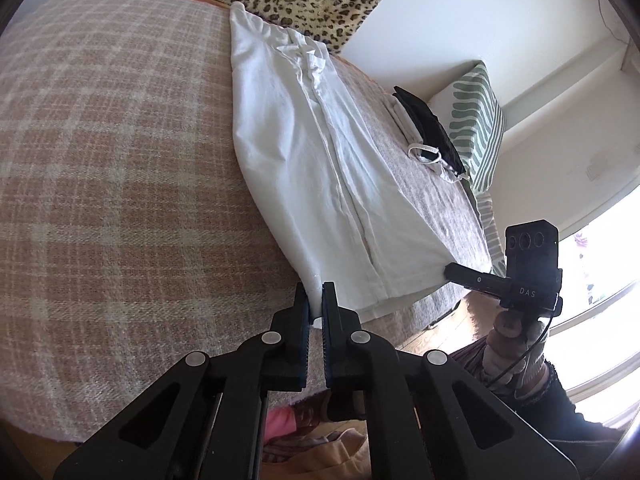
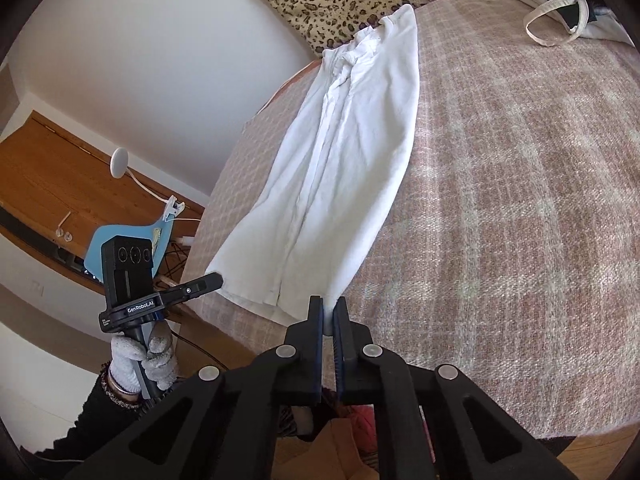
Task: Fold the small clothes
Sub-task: 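Lift the hem with both grippers, fold it toward the collar, then open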
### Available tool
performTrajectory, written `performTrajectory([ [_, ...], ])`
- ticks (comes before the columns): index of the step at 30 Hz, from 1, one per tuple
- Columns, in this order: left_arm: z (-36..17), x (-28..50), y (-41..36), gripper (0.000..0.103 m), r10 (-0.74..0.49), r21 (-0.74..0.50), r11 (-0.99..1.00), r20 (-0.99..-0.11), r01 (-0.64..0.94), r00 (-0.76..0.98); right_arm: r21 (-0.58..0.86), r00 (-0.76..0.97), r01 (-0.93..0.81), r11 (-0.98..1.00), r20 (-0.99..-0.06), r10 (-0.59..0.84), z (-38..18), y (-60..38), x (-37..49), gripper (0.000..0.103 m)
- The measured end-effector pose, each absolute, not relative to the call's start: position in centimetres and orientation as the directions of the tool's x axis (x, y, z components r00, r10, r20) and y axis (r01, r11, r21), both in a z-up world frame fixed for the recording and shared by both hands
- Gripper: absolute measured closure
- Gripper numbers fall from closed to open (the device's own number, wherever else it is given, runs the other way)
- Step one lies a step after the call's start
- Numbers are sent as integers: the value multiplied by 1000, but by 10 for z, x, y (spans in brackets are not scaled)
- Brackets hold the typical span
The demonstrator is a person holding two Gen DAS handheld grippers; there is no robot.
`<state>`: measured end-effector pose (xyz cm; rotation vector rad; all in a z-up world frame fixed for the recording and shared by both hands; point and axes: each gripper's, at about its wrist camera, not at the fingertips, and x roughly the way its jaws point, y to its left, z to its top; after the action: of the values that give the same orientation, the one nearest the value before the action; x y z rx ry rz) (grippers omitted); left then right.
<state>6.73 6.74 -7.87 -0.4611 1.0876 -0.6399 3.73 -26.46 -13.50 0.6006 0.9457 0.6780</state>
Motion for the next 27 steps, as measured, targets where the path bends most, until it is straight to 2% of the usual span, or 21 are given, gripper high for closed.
performTrajectory([
  [13, -41, 100, 81, 99, -709, -679, 694, -586, 240, 393, 770, 454, -238, 592, -451, 768, -104, -283, 70, 101],
  [21, -38, 155, 74, 99, -695, -685, 698, -578, 207, 427, 766, 488, -189, 615, -470, 736, -96, -289, 120, 101],
  [27, -55, 187, 76, 99, -671, -677, 717, -607, 165, 425, 761, 485, -149, 631, -500, 718, -104, -290, 156, 101],
])
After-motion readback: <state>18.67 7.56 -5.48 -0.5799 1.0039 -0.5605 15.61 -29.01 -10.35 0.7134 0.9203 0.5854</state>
